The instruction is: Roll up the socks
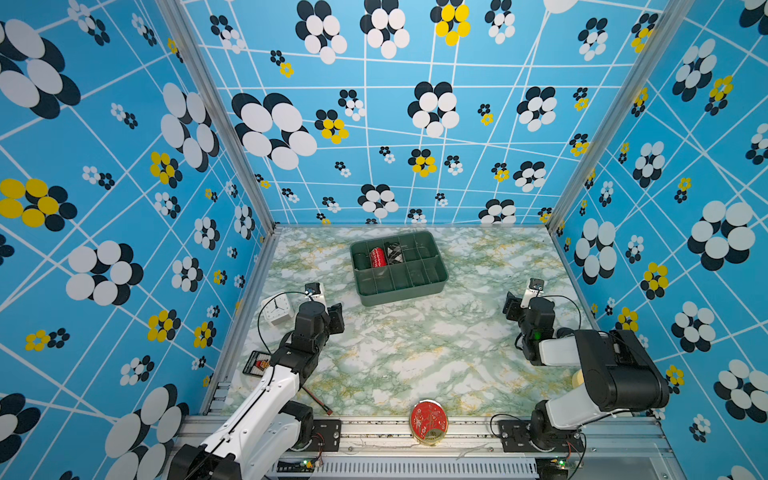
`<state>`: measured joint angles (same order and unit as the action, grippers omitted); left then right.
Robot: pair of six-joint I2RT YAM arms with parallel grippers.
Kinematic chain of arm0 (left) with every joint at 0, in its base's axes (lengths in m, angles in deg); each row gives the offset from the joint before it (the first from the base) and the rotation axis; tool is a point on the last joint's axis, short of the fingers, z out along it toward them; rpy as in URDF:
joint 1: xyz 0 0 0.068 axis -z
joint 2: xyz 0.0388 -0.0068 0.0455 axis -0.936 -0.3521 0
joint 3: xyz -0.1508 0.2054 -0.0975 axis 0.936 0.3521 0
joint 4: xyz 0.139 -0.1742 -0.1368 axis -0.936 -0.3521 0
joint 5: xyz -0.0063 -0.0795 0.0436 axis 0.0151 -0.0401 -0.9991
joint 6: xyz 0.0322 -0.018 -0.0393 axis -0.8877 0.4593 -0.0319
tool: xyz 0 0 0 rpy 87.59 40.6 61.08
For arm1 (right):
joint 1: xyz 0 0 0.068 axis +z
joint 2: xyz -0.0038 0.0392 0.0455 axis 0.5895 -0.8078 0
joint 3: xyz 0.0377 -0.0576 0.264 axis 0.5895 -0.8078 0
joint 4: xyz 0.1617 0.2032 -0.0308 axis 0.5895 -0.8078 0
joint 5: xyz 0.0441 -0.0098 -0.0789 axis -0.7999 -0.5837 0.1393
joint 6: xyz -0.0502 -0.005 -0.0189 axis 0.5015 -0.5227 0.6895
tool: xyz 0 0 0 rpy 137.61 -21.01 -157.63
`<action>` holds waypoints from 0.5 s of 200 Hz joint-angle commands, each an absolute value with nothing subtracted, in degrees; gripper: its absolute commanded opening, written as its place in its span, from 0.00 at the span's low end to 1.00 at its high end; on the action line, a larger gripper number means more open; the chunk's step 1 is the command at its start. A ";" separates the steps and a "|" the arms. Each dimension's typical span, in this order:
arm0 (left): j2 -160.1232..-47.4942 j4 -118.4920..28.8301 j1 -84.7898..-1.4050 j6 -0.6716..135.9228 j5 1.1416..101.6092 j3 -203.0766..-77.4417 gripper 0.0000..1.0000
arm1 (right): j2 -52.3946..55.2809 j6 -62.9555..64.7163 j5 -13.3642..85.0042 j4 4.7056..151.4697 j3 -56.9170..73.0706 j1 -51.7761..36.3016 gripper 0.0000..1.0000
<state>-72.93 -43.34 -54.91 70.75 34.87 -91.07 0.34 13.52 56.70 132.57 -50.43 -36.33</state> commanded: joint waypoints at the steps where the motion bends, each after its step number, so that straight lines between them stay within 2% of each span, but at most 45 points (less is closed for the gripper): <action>1: -74.26 -34.74 -57.25 66.74 32.33 -89.75 0.63 | 0.02 14.16 56.59 136.86 -49.86 -36.64 0.75; 9: -74.84 -33.30 -57.60 64.76 31.36 -89.88 0.68 | 0.07 14.17 56.60 136.37 -49.78 -36.66 0.75; 19: -75.76 -32.58 -58.23 64.46 28.67 -90.11 0.83 | -0.01 14.17 56.37 136.53 -49.63 -36.64 0.75; 28: -76.80 -32.41 -59.14 64.49 27.87 -90.65 0.92 | -0.05 14.27 56.16 136.01 -49.44 -36.69 0.75; 58: -79.08 -39.76 -60.64 61.38 24.76 -94.63 1.00 | -0.05 14.54 55.36 134.55 -48.64 -36.64 0.75; 70: -78.44 -41.20 -60.76 60.33 23.76 -94.22 0.99 | -0.05 14.58 55.37 134.46 -48.56 -36.63 0.75; 100: -74.39 -34.12 -61.53 59.15 22.55 -86.93 0.99 | 0.08 14.62 55.28 133.75 -48.24 -36.65 0.75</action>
<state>-77.43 -38.00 -60.46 61.67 25.56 -91.72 0.34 13.74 55.96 134.49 -49.38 -36.33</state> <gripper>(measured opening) 0.990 0.751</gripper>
